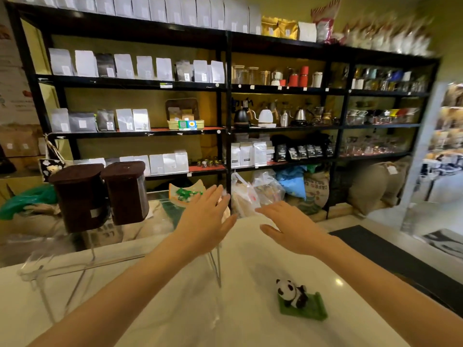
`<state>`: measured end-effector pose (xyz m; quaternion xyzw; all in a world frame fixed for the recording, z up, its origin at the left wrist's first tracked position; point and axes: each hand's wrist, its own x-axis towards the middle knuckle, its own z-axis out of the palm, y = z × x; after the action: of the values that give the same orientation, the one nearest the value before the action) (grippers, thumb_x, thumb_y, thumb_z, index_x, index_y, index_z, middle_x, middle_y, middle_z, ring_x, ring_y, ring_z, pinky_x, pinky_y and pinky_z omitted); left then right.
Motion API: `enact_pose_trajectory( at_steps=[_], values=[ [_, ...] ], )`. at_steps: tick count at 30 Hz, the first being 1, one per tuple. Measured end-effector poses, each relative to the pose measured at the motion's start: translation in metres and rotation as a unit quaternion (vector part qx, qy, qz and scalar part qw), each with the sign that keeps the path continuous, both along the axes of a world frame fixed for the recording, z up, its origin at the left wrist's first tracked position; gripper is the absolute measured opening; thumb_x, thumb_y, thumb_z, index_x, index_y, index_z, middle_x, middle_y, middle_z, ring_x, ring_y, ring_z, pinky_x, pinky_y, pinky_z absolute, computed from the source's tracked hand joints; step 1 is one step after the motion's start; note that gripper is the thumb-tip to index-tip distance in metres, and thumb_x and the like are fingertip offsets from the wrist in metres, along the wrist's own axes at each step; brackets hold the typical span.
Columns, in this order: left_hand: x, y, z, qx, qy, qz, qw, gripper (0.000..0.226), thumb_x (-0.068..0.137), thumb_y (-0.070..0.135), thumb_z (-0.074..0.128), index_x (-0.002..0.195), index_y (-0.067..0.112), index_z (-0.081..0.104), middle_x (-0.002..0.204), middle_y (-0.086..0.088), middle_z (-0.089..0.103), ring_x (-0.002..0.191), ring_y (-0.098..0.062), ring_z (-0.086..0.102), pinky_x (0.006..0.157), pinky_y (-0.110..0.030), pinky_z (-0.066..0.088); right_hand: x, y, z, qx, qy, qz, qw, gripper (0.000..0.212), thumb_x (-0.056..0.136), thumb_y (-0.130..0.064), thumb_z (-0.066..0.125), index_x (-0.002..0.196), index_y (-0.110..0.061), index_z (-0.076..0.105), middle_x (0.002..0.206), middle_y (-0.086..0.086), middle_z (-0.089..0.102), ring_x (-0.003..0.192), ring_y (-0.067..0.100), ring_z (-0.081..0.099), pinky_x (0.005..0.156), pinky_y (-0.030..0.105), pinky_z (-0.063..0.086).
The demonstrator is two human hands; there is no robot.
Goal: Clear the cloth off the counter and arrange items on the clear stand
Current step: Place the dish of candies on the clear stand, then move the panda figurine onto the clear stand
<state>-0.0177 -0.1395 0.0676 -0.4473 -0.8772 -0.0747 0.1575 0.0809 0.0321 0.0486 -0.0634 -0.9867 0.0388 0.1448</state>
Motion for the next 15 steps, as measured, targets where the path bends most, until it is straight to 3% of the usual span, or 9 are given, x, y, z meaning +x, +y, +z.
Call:
enact_pose_trajectory(
  at_steps=[6, 12, 15],
  values=[
    [0.055, 0.021, -0.04, -0.012, -0.038, -0.117, 0.992, 0.07, 0.091, 0.055, 0.026, 0.147, 0.02, 0.005, 0.159, 0.002, 0.003, 0.146, -0.012, 0.001, 0.115, -0.025, -0.001, 0.072, 0.021, -0.05, -0.057, -0.047, -0.086, 0.994, 0.053, 0.093, -0.043, 0.04, 0.142, -0.029, 0.027, 0.151, -0.006, 0.032, 0.139, 0.012, 0.025, 0.115, 0.035, 0.023],
    [0.081, 0.036, -0.092, -0.07, -0.169, -0.16, 0.97, 0.094, 0.08, 0.061, 0.048, 0.147, 0.02, -0.004, 0.159, 0.001, -0.007, 0.146, -0.013, -0.004, 0.119, -0.028, 0.001, 0.117, 0.016, -0.079, -0.15, -0.065, -0.128, 0.978, 0.059, 0.092, -0.04, 0.046, 0.144, -0.028, 0.022, 0.152, -0.005, 0.029, 0.14, 0.013, 0.024, 0.115, 0.033, 0.02],
    [0.084, 0.042, -0.113, -0.026, -0.249, -0.149, 0.957, 0.097, 0.076, 0.054, 0.059, 0.147, 0.021, 0.003, 0.159, 0.002, 0.005, 0.145, -0.014, 0.009, 0.12, -0.029, 0.011, 0.124, 0.012, -0.089, -0.168, -0.072, -0.116, 0.976, 0.065, 0.089, -0.043, 0.05, 0.145, -0.026, 0.02, 0.152, -0.003, 0.03, 0.139, 0.013, 0.025, 0.114, 0.033, 0.021]
  ],
)
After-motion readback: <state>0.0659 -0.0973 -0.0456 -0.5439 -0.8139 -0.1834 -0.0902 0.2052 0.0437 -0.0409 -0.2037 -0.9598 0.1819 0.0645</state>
